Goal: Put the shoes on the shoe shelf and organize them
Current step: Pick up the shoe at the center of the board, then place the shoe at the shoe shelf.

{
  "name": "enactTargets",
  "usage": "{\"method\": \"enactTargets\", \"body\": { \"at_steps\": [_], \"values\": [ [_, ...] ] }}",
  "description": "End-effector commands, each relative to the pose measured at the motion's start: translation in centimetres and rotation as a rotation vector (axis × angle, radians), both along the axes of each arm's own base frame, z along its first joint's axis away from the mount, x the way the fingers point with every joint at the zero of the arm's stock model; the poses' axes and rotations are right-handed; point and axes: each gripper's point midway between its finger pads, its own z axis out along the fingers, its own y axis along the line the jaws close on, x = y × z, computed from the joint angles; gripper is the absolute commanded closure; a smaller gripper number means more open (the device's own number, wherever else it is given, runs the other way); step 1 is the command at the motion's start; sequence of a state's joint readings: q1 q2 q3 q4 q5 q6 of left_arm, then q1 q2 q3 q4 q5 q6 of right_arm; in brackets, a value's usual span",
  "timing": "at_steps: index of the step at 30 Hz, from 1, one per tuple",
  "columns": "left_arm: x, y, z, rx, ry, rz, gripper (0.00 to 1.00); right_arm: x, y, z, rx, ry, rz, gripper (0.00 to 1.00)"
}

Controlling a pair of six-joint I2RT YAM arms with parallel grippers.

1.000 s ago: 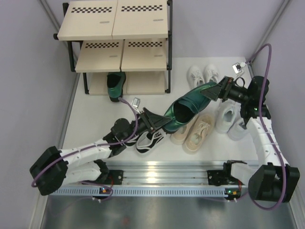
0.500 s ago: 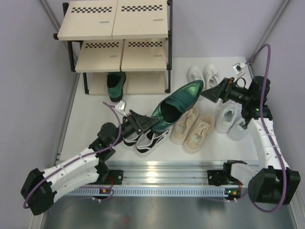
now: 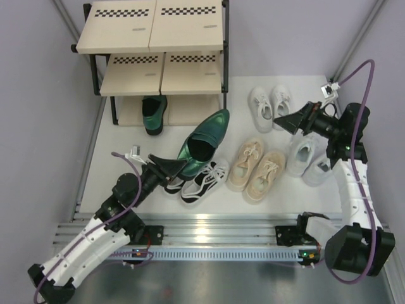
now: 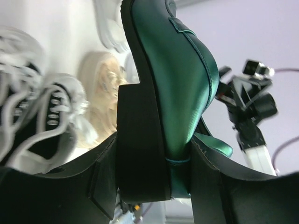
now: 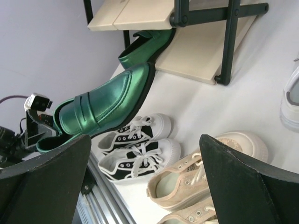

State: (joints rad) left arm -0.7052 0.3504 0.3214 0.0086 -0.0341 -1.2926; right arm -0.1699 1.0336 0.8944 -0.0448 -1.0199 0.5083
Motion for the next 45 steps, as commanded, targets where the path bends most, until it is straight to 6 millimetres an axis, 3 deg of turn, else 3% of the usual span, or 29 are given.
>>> {"method": "enactTargets", "body": {
  "at_steps": [1, 3, 11, 15, 20, 24, 29, 34, 36, 40, 42, 45],
  "values": [
    [0.3, 3.4, 4.7, -0.018, -0.093, 0.15, 1.0, -0.3, -0.5, 1.6, -0.002, -0.089, 0.0, 0.01],
    [0.4, 4.3, 3.6, 0.033, -0.058, 0.187, 1.0, -0.4, -0.7, 1.6, -0.002, -0.089, -0.002, 0.0],
    [0.8, 7.8, 4.1, 0.139, -0.046, 0.345, 1.0, -0.3, -1.1, 1.1, 0.008, -0.084, -0.007, 0.01],
    [1.1, 8.4, 4.9, 0.152, -0.048, 0.377, 1.0, -0.2, -1.3, 0.8, 0.015, -0.079, -0.01, 0.01],
    [1.9, 7.7, 5.2, 0.196, -0.028, 0.373, 1.0, -0.2, -1.3, 0.5, 0.023, -0.078, -0.006, 0.01],
    [2.1, 8.9, 6.3, 0.2, -0.013, 0.432, 1.0, -0.3, -1.4, 0.5, 0.021, -0.085, -0.006, 0.0],
    [2.1, 8.9, 7.5, 0.17, -0.008, 0.436, 1.0, -0.1, -1.4, 0.3, 0.036, -0.086, -0.005, 0.01],
    [3.0, 8.3, 8.7, 0.215, -0.019, 0.438, 1.0, -0.1, -1.3, 0.6, 0.045, -0.092, -0.001, 0.0],
    [3.2, 8.1, 10.1, 0.219, -0.045, 0.433, 1.0, -0.2, -1.3, 0.4, 0.045, -0.09, 0.002, 0.01],
    [3.9, 6.3, 12.9, 0.226, -0.089, 0.375, 1.0, -0.4, -1.2, 0.4, 0.046, -0.096, 0.007, 0.01],
    [3.3, 4.9, 14.4, 0.204, -0.11, 0.292, 1.0, -0.5, -1.2, 0.5, 0.047, -0.099, 0.008, 0.01],
    [2.8, 3.0, 14.7, 0.199, -0.103, 0.181, 1.0, -0.5, -1.3, 0.4, 0.044, -0.11, 0.002, 0.0]
  ]
}}
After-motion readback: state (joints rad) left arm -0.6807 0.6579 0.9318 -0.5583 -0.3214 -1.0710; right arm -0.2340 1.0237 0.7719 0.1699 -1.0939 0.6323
